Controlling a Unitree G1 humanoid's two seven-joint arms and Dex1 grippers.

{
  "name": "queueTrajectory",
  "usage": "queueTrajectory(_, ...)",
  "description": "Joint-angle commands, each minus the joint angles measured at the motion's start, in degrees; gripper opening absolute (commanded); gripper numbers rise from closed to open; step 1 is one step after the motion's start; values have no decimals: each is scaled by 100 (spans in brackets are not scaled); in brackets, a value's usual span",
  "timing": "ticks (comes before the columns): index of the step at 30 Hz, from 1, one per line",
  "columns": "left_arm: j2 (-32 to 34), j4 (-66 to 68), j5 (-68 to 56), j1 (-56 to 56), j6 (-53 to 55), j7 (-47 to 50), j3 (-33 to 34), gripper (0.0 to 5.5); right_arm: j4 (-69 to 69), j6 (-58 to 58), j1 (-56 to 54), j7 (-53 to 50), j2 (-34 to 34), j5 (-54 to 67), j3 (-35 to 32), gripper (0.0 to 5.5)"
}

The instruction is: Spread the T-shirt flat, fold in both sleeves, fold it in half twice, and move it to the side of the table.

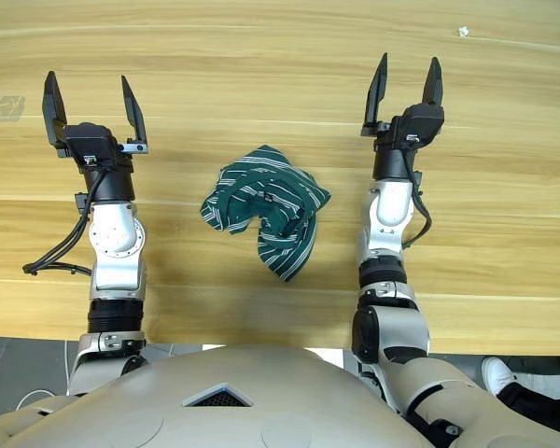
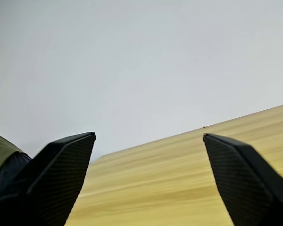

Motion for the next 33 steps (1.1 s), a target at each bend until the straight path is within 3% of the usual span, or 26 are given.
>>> queueTrajectory(1,287,-461,316,127,-188,8,19,426,-45,5,-5,5,57,14,29,359)
queueTrajectory(6,1344,-1429,-50,1036,-459,-1369,-113,426,-59,44,-65,-12,191,-43,114,359)
queueTrajectory(12,2652,-2018,582,2091,-938,-2503,-152,426,-267,116,5,-67,280,-74,156,359)
queueTrajectory(19,2877,-2056,963,2304,-1115,-2872,-585,426,-256,163,-38,-129,320,-113,179,359)
queueTrajectory(33,2597,-1482,1640,1997,-1204,-2378,-1099,426,-113,138,-151,-137,362,-147,239,359)
